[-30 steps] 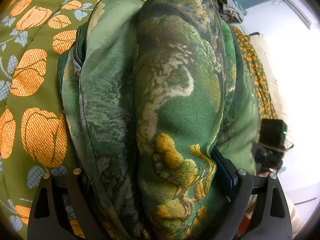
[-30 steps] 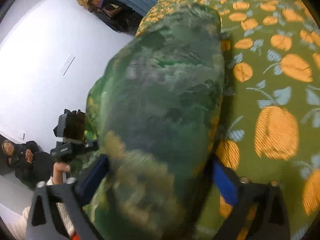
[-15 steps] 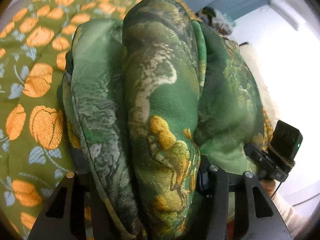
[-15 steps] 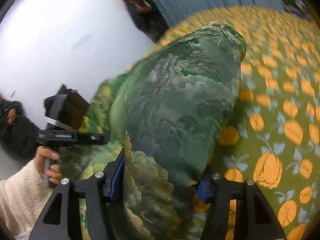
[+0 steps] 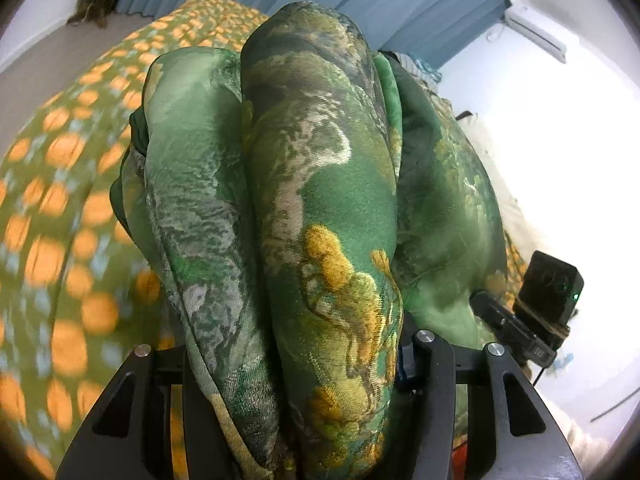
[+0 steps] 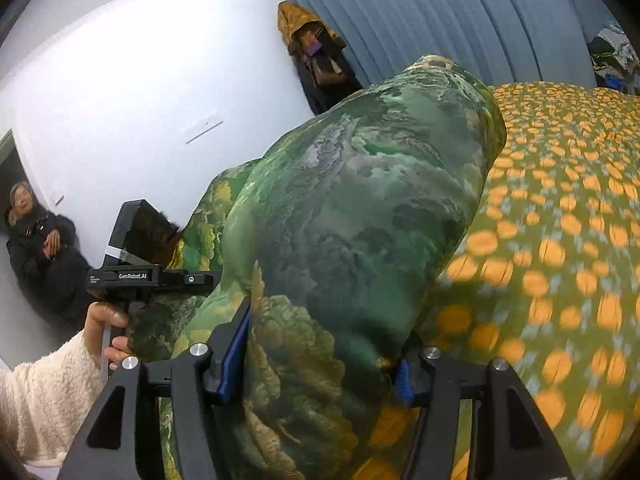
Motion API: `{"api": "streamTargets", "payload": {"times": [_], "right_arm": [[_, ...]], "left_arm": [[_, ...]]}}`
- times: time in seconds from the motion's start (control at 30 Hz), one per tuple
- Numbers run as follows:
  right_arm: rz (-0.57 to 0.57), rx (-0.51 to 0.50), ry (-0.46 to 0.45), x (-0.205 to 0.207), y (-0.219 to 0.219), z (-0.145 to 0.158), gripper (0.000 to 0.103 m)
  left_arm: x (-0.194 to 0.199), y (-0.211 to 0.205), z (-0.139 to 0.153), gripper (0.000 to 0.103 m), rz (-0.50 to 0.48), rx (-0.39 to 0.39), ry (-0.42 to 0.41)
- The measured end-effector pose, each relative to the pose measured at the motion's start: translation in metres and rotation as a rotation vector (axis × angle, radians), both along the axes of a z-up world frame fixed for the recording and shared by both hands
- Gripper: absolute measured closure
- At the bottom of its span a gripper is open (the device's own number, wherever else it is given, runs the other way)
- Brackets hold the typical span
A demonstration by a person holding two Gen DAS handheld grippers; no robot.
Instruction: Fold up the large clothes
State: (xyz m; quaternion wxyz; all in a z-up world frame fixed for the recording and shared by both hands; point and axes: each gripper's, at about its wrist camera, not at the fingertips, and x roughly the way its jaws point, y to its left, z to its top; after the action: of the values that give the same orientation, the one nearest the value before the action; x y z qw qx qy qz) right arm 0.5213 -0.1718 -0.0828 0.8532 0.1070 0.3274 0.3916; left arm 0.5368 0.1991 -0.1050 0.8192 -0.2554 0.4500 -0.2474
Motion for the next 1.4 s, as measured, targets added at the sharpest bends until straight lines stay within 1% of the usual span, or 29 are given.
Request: {"api": "streamTargets", "payload": {"times": [0.13, 0.2, 0.23, 0.27, 0.3, 0.33, 0.37, 0.43, 0.47, 0.5, 0.53, 0.57, 0.63, 0.7, 0.73, 0.77, 0.8, 0.83, 0.87, 0.9, 0.93, 0.97, 1.0, 1.07, 1.1, 1.17, 1.23, 1.3, 1.4], "right_arm": [[-0.025, -0.014, 0.025, 0.051, -0.015, -0.016, 0.044], [-0.033, -0.014, 0.061, 0.078, -0.025, -0.036, 0.044], [-0.044, -0.013, 0.102, 0.096, -0.031, -0.054, 0.043], [-0.056, -0.015, 0.146, 0.108, -0.035, -0.072, 0.040], [-0.069, -0.024, 0.209, 0.120, -0.039, -0.092, 0.034], [-0.090, -0.045, 0.284, 0.130, -0.044, -0.114, 0.029], [-0.108, -0.043, 0.346, 0.137, -0.049, -0.132, 0.020], [-0.120, 0.036, 0.384, 0.139, -0.065, -0.147, 0.010], [-0.126, 0.053, 0.383, 0.137, -0.069, -0.146, 0.003], [-0.135, 0.057, 0.374, 0.134, -0.073, -0.142, 0.002], [-0.150, 0.041, 0.351, 0.127, -0.077, -0.134, 0.002], [-0.170, 0.014, 0.328, 0.120, -0.079, -0.126, 0.002], [-0.207, -0.057, 0.275, 0.104, -0.082, -0.107, 0.002], [-0.259, -0.191, 0.148, 0.071, -0.079, -0.077, 0.002], [-0.277, -0.237, 0.102, 0.061, -0.078, -0.068, 0.002], [-0.306, -0.303, 0.027, 0.040, -0.074, -0.054, 0.002], [-0.333, -0.357, -0.025, 0.024, -0.072, -0.043, 0.002], [-0.363, -0.417, -0.078, 0.009, -0.070, -0.032, 0.002], [-0.411, -0.472, -0.141, -0.014, -0.066, -0.019, 0.002], [-0.447, -0.489, -0.172, -0.023, -0.067, -0.011, 0.002], [-0.472, -0.492, -0.185, -0.032, -0.067, -0.002, 0.002], [-0.511, -0.478, -0.194, -0.050, -0.069, 0.008, 0.002], [-0.525, -0.471, -0.188, -0.060, -0.067, 0.012, 0.002], [-0.543, -0.479, -0.146, -0.078, -0.067, 0.018, 0.002], [-0.560, -0.503, -0.141, -0.090, -0.062, 0.023, 0.002], [-0.599, -0.578, -0.175, -0.115, -0.054, 0.027, 0.002], [-0.608, -0.625, -0.211, -0.136, -0.050, 0.030, 0.002], [-0.600, -0.627, -0.220, -0.153, -0.049, 0.034, 0.002], [-0.578, -0.621, -0.224, -0.177, -0.050, 0.039, 0.002]], "left_arm": [[0.053, -0.032, -0.015, 0.051, -0.021, 0.057, 0.004], [0.073, -0.043, -0.034, 0.051, -0.026, 0.077, 0.016], [0.081, -0.047, -0.048, 0.049, -0.023, 0.081, 0.033], [0.089, -0.051, -0.066, 0.044, -0.016, 0.084, 0.063], [0.094, -0.056, -0.088, 0.034, -0.007, 0.100, 0.107], [0.096, -0.059, -0.110, 0.029, 0.000, 0.099, 0.145], [0.095, -0.058, -0.121, 0.022, 0.000, 0.068, 0.153], [0.086, -0.052, -0.124, 0.015, 0.000, 0.004, 0.125], [0.082, -0.051, -0.120, 0.011, -0.013, -0.001, 0.116], [0.077, -0.049, -0.115, 0.010, -0.021, 0.010, 0.110], [0.076, -0.045, -0.111, 0.010, -0.024, 0.029, 0.102], [0.065, -0.044, -0.100, 0.010, -0.023, 0.057, 0.089], [0.052, -0.040, -0.085, 0.010, -0.013, 0.103, 0.060], [0.026, -0.036, -0.067, 0.011, 0.013, 0.181, 0.014], [0.008, -0.038, -0.056, 0.011, 0.029, 0.242, -0.019], [-0.014, -0.042, -0.042, 0.010, 0.048, 0.310, -0.068], [-0.022, -0.043, -0.031, 0.008, 0.060, 0.363, -0.114], [-0.041, -0.047, -0.019, 0.006, 0.071, 0.419, -0.177], [-0.059, -0.050, -0.007, 0.001, 0.090, 0.462, -0.235], [-0.069, -0.050, 0.000, 0.001, 0.111, 0.484, -0.276], [-0.081, -0.053, 0.008, 0.001, 0.140, 0.501, -0.319], [-0.105, -0.056, 0.019, 0.001, 0.173, 0.506, -0.359], [-0.096, -0.056, 0.018, 0.001, 0.197, 0.502, -0.373], [-0.116, -0.060, 0.027, 0.001, 0.252, 0.499, -0.393], [-0.098, -0.063, 0.027, 0.001, 0.274, 0.512, -0.395], [-0.115, -0.070, 0.027, 0.000, 0.316, 0.570, -0.394], [-0.122, -0.083, 0.025, 0.000, 0.309, 0.612, -0.371], [-0.132, -0.094, 0.026, 0.000, 0.305, 0.633, -0.355], [-0.153, -0.105, 0.034, 0.000, 0.315, 0.646, -0.372]]}}
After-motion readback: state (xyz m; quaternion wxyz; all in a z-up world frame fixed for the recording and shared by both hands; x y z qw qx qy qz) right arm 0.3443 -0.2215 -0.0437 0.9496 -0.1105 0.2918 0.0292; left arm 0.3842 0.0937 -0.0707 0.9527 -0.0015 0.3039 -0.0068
